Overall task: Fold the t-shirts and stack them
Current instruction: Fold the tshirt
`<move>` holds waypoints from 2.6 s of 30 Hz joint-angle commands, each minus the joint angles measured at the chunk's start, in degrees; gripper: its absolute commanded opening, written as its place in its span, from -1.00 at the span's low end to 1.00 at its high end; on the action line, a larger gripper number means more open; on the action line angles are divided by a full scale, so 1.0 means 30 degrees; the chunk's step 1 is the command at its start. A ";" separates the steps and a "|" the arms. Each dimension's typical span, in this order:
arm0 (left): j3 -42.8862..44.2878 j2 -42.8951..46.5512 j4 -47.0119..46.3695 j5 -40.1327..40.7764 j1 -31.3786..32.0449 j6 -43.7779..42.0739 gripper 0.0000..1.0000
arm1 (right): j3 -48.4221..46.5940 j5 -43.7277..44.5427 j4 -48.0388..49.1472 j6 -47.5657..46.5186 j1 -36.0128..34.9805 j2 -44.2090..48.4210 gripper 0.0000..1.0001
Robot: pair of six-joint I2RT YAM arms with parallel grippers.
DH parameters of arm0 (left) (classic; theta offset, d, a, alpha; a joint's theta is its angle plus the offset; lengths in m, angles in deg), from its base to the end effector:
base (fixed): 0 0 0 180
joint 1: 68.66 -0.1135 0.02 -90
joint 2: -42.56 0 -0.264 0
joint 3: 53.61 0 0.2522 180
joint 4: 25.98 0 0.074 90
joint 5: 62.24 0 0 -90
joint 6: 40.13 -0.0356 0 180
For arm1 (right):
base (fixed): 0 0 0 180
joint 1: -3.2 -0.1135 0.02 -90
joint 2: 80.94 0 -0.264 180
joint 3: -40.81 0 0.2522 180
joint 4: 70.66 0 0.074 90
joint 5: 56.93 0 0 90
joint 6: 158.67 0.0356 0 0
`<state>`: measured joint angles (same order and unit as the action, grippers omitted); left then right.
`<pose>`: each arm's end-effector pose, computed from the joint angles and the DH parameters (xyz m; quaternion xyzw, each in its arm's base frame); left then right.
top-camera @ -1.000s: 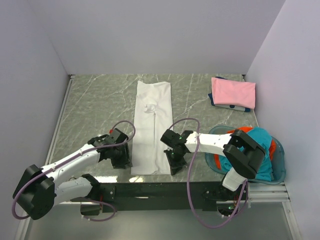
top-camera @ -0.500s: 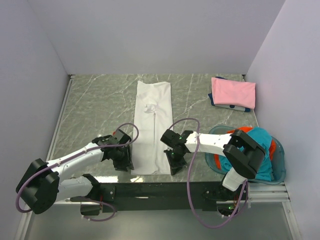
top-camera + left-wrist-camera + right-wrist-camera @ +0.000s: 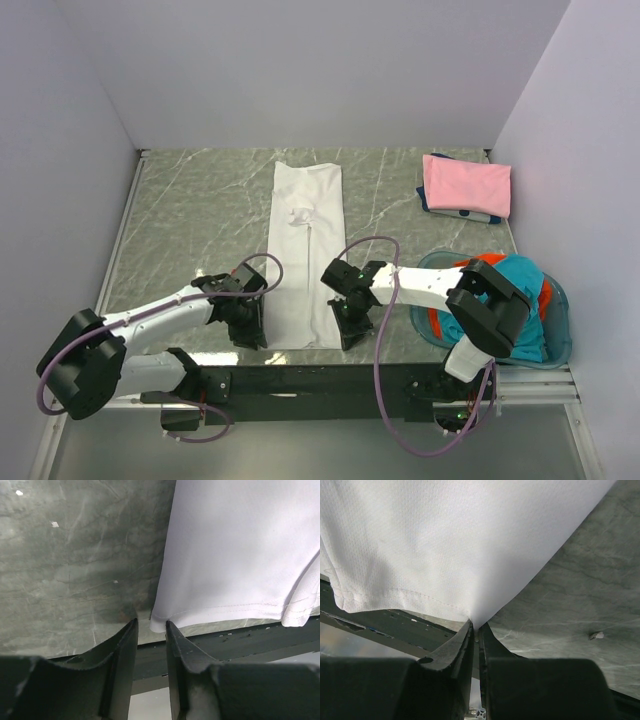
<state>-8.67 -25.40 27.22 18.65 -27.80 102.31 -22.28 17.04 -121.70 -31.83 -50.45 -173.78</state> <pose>0.1317 -0.1214 0.1536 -0.0904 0.9856 -0.1411 0.0248 0.1517 0.2228 0.1452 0.1553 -0.9748 -0.1543 0.0427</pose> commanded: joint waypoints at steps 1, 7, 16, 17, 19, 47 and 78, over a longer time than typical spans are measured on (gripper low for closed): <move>-0.0080 -0.0166 -0.0519 -0.0364 0.0207 0.0272 -0.31 | 0.0356 0.0305 0.0238 0.0142 -0.0076 0.0096 -0.76; 0.0037 -0.0752 -0.1017 -0.0188 0.0266 0.0213 -0.38 | 0.0327 0.0334 0.0180 0.0112 -0.0076 0.0096 -0.77; 0.0125 -0.1427 -0.1750 -0.0276 0.0325 -0.0138 -0.82 | 0.0180 0.0510 0.0063 0.0054 -0.0076 0.0184 -0.89; 0.0125 -0.1456 -0.1837 -0.0305 0.0325 -0.0167 -0.88 | 0.0151 0.0597 0.0033 0.0054 -0.0076 0.0271 -0.93; 0.0154 -0.1515 -0.2042 -0.0393 0.0325 -0.0285 -0.99 | 0.0064 0.0773 -0.0112 0.0025 -0.0076 0.0476 -1.00; 0.6391 0.0098 -0.0371 0.4001 0.0062 -0.1777 -0.99 | -0.7959 0.6132 -0.5796 -0.0590 0.1006 0.1533 -1.00; 1.3042 -0.9125 -0.6729 0.1777 -0.6265 -0.4650 -0.99 | -1.7804 0.6516 -0.5738 -0.4925 0.7013 -0.6929 -1.00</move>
<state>26.35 -50.25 11.66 26.96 -45.33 90.31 -70.56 36.44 -139.56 -44.28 -30.78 -191.81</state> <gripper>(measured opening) 0.013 0.010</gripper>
